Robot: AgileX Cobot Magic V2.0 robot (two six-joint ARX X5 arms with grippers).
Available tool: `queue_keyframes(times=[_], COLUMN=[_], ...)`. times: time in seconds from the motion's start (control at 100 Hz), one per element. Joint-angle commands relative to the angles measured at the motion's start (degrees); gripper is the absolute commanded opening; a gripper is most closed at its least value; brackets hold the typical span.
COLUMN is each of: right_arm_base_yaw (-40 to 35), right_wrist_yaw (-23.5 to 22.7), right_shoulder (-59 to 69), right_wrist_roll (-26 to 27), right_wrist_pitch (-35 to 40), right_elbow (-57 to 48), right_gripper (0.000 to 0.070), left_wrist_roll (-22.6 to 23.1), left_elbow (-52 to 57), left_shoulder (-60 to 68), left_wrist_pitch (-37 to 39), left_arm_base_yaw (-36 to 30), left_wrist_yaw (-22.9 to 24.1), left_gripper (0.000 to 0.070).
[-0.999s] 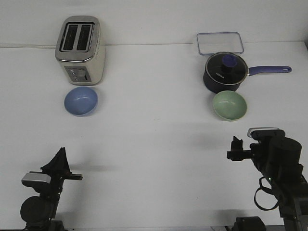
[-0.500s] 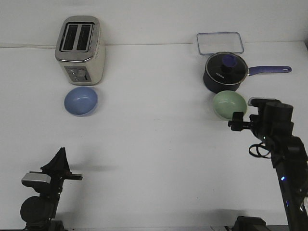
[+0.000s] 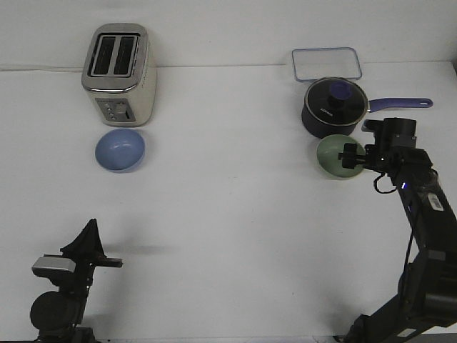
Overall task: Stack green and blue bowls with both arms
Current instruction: 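Grasp the rim of the pale green bowl with the right gripper, then carry the green bowl toward the table center and lower it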
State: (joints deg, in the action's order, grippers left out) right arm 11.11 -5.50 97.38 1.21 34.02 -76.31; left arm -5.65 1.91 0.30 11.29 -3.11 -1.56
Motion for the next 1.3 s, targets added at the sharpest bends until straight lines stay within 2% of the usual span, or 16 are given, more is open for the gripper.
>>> queue_keyframes(times=[0.0,0.08,0.14,0.18,0.29,0.47,0.63,0.8,0.89,0.939,1.159,1.289], right_arm_base_yaw=[0.2,0.2,0.2,0.2,0.2,0.2,0.0,-4.0,-7.6,-10.2,-23.8,-31.0], right_wrist_yaw=[-0.7,-0.6,-0.7,-0.6,-0.7,-1.6,-5.7,-9.6,-14.1,-14.9,-13.6,-12.3], right_shoulder=[2.6,4.6,5.6,6.0,6.0,4.4,-0.4,-9.0,-12.9,-14.6,-15.7,-15.1], right_wrist_roll=[-0.8,-0.8,-0.8,-0.8,-1.1,-0.9,0.8,2.4,3.1,3.1,4.0,6.3], right_wrist_pitch=[-0.8,-1.3,-1.4,-1.4,-1.9,-1.2,2.2,7.4,9.9,11.1,14.1,9.7], right_elbow=[-1.3,-1.3,-1.3,-1.3,-1.3,-1.4,-1.4,-1.4,-1.4,-1.4,-1.1,1.7], right_gripper=[0.0521,0.0514,0.0447,0.0360,0.0001,0.0000,0.0000,0.0000,0.0000,0.0000,0.0000,0.0000], left_wrist_roll=[-0.4,-0.4,-0.4,-0.4,-0.4,-0.4,-0.4,-0.4,-0.4,-0.4,-0.4,-0.4], left_elbow=[-1.1,-1.1,-1.1,-1.1,-1.1,-1.1,-1.1,-1.1,-1.1,-1.1,-1.1,-1.1], left_shoulder=[-0.1,-0.1,-0.1,-0.1,-0.1,-0.1,-0.1,-0.1,-0.1,-0.1,-0.1,-0.1], left_wrist_pitch=[0.8,0.8,0.8,0.8,0.8,0.7,0.8,0.8,0.8,0.8,0.8,0.8], left_arm_base_yaw=[0.1,0.1,0.1,0.1,0.1,0.1,0.1,0.1,0.1,0.1,0.1,0.1], left_wrist_yaw=[0.1,0.1,0.1,0.1,0.1,0.1,0.1,0.1,0.1,0.1,0.1,0.1], left_gripper=[0.0012,0.0012,0.0012,0.0012,0.0012,0.0012,0.0012,0.0012,0.0012,0.0012,0.0012,0.0012])
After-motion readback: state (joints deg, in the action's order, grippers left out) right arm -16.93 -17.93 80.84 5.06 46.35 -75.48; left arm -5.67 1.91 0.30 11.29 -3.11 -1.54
